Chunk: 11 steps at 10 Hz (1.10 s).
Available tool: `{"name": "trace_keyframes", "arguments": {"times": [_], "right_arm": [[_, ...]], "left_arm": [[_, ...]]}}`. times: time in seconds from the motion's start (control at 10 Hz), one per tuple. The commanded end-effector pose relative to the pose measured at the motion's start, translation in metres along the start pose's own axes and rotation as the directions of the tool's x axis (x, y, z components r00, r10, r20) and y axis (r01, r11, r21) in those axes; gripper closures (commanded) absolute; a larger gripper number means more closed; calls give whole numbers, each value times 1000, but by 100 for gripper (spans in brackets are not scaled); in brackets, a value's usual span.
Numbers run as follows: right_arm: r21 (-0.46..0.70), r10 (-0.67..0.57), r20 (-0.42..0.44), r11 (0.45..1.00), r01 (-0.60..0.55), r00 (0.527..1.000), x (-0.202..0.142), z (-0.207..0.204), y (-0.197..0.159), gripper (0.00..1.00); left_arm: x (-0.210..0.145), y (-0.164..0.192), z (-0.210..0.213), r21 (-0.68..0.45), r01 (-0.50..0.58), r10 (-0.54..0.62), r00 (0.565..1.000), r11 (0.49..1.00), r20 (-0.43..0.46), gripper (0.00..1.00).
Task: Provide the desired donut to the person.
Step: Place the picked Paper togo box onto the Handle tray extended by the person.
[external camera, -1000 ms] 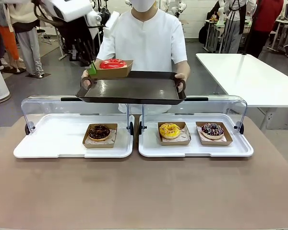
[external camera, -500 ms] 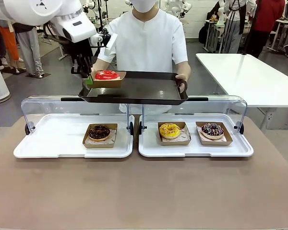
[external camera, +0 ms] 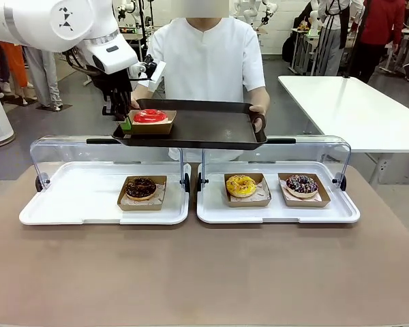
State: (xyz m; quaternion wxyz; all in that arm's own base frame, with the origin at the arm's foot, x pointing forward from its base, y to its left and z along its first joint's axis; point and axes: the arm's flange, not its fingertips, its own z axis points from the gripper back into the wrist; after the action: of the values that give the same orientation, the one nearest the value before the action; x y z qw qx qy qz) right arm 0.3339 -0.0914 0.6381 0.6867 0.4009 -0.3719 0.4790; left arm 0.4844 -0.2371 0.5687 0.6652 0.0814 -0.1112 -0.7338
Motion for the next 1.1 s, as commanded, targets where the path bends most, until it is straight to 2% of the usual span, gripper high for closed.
{"name": "trace_keyframes", "arguments": {"times": [0.0,0.2,0.3,0.4,0.5,0.7,0.8,1.0], "right_arm": [[8,1,2,1000,-1,1000,0,1,0,0],[8,1,2,1000,-1,1000,0,1,0,0],[8,1,2,1000,-1,1000,0,1,0,0],[8,1,2,1000,-1,1000,0,1,0,0],[8,1,2,1000,-1,1000,0,1,0,0],[8,1,2,1000,-1,1000,0,1,0,0],[8,1,2,1000,-1,1000,0,1,0,0],[8,1,2,1000,-1,1000,0,1,0,0]], "left_arm": [[-1,2,-5,12,8,-8,1000,1000,-3,99],[-3,0,-10,9,3,-3,1000,1000,-2,99],[-3,0,-11,3,2,-2,1000,1000,6,53],[-3,1,-10,2,5,-5,1000,1000,5,39],[-4,2,-8,5,2,-2,1000,1000,9,0],[-6,0,-3,14,-1,1,1000,1000,12,0],[-5,2,-1,15,3,-3,1000,1000,12,18],[-5,-1,2,21,-3,3,1000,1000,14,0]]}}
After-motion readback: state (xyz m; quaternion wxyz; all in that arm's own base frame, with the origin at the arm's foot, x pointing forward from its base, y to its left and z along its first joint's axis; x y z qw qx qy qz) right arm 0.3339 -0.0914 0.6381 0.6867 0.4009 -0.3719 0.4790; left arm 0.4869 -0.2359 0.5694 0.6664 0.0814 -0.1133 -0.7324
